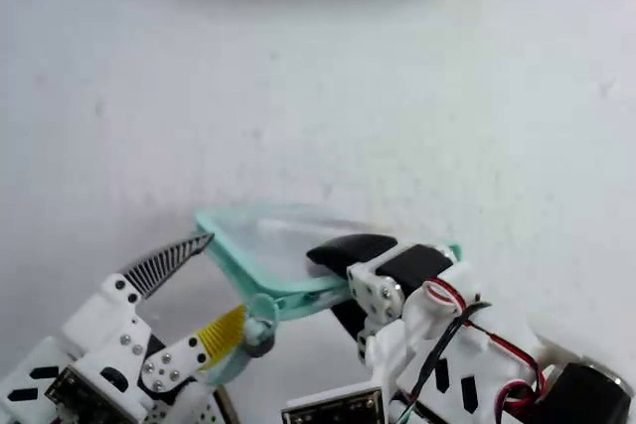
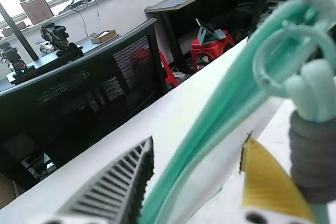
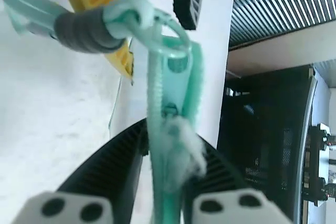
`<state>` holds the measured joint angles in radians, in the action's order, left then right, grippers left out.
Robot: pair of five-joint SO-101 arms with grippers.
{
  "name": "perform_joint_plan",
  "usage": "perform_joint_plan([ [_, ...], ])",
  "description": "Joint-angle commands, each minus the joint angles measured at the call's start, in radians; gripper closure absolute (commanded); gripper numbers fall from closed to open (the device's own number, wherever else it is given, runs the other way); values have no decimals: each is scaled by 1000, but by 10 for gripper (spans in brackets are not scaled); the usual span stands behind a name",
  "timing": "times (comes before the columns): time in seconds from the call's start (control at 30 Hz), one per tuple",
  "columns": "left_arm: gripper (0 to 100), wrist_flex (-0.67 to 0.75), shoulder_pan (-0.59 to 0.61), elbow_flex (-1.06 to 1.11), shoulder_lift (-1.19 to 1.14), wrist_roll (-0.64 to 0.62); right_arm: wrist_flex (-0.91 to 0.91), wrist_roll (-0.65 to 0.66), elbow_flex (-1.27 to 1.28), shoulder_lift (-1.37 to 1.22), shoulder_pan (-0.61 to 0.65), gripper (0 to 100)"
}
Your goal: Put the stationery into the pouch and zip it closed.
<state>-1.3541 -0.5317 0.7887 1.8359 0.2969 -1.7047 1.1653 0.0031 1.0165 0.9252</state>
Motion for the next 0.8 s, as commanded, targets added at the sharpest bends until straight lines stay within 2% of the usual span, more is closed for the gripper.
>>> perform_joint_plan([
  [0.0,721,74,-91,74,-12,-12,2,-5,-52,4,85,981],
  [0.07,724,118,-136,137,-12,-20,16,-5,-51,4,101,981],
  [0.2,794,173,-151,166,-10,-20,12,-5,-49,4,101,981],
  [0.37,984,209,-151,166,-10,-20,31,-12,-46,4,73,981],
  [0.47,968,212,-151,169,-10,-21,50,-52,-44,4,22,973],
  [0.53,979,226,-151,169,-10,-21,50,-152,-44,4,-1,915],
  [0.63,978,272,-151,190,-10,-38,59,-315,-44,2,-51,731],
  [0.67,978,302,-150,213,-10,-72,68,-354,-44,2,-81,701],
  [0.77,978,446,-143,339,-10,-213,147,-367,-44,2,-150,724],
])
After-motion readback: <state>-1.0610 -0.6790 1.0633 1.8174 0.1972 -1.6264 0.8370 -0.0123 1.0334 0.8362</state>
